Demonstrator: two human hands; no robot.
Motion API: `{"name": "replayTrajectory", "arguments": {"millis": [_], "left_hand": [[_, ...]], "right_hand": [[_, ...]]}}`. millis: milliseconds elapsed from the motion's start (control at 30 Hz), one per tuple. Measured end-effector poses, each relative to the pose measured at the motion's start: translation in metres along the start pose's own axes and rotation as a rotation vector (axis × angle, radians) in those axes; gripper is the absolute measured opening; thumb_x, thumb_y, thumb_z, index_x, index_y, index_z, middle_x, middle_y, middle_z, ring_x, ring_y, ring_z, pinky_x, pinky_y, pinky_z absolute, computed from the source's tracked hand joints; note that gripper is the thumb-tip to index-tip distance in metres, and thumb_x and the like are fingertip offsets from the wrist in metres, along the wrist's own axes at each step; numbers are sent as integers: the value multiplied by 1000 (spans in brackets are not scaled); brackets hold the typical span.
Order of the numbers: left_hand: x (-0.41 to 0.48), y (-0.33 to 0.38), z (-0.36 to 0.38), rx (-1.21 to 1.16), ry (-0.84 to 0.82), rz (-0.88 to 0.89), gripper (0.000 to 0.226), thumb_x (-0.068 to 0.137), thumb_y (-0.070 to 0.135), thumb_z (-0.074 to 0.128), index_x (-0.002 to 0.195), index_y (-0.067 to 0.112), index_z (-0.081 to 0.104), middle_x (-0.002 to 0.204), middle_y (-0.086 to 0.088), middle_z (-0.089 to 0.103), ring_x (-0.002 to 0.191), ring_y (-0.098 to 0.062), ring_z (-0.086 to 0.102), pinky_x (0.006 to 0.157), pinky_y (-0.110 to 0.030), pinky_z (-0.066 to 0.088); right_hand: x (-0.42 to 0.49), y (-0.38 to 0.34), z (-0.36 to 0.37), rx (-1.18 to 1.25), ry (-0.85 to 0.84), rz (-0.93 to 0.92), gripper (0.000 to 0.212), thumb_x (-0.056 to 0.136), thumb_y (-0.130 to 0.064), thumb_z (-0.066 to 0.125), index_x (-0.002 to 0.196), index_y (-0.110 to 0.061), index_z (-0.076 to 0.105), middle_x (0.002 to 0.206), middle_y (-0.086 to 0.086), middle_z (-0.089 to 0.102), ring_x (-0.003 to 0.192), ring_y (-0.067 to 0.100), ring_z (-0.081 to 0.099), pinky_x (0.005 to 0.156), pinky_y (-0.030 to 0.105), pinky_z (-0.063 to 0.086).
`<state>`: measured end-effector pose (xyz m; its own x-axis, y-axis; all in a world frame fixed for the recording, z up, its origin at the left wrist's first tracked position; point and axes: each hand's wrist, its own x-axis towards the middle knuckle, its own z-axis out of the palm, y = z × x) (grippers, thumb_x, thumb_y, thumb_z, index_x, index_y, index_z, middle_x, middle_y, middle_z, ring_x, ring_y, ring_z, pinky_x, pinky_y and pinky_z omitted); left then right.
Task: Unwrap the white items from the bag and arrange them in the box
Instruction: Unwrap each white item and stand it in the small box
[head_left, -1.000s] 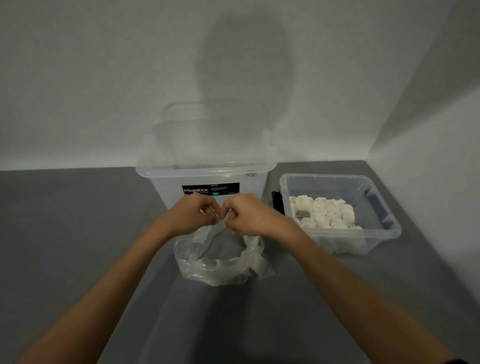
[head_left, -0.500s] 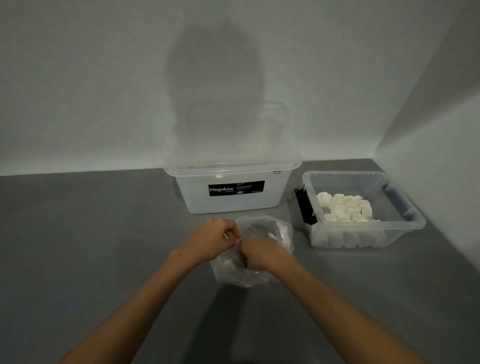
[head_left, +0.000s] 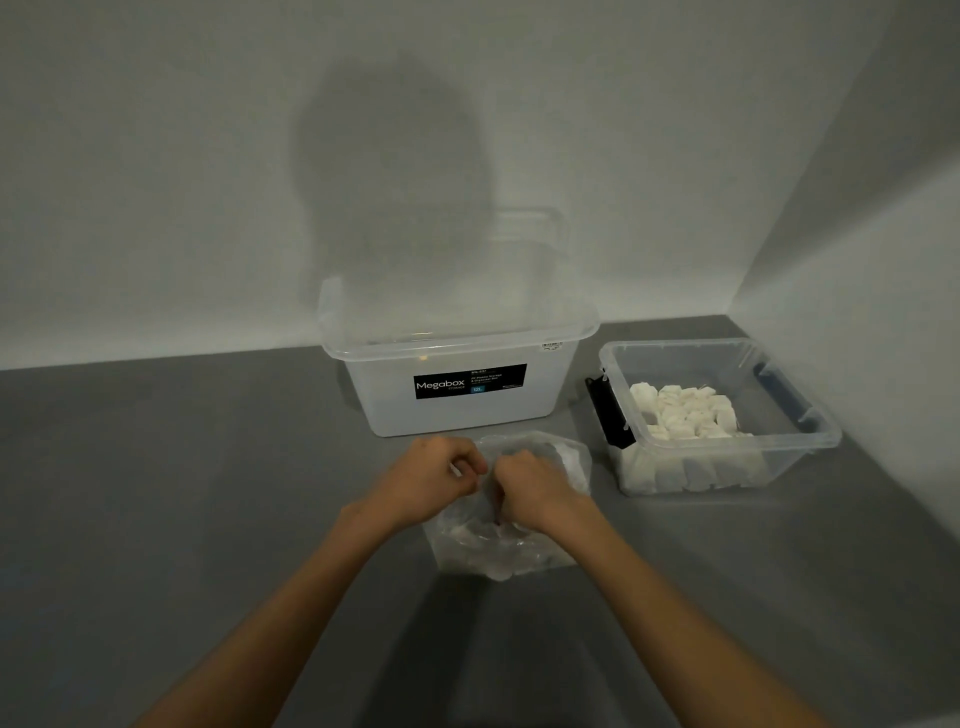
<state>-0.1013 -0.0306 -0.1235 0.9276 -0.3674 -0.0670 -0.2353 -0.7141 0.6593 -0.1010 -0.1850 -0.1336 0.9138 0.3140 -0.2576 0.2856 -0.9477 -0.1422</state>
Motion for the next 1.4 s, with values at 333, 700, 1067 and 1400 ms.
{"name": "replayTrajectory", "arguments": {"millis": [333,700,1067,1400], "left_hand": [[-4,26,-7,-579,153,-115,13,94,22,55,103,17,65,94,-1,71,82,-16,70,67,-24,56],[-13,32,-8,-767,32,-231,20,86,25,67,102,14,66,93,-5,73,81,-10,70,70,-22,55],[-15,30,-9,-1008,204,-213,28,78,2,73,104,-1,61,91,-14,69,78,-16,71,66,-19,56],[-18,37,-24,-985,143,3,30,96,2,47,115,18,64,101,-8,71,88,-20,71,79,-28,58]], "right_hand": [[-45,17,-36,1410,296,175,14,78,-3,74,90,-9,73,80,5,69,77,15,68,66,23,55],[-60,19,-31,1713,284,165,32,73,20,66,93,-5,68,92,8,72,89,24,70,74,29,58],[-56,13,-31,1627,238,225,18,86,-4,66,104,-4,66,97,13,73,82,23,71,73,31,58],[-58,8,-33,2016,-31,302,11,89,-2,55,97,1,62,68,8,62,60,15,60,55,24,53]]}}
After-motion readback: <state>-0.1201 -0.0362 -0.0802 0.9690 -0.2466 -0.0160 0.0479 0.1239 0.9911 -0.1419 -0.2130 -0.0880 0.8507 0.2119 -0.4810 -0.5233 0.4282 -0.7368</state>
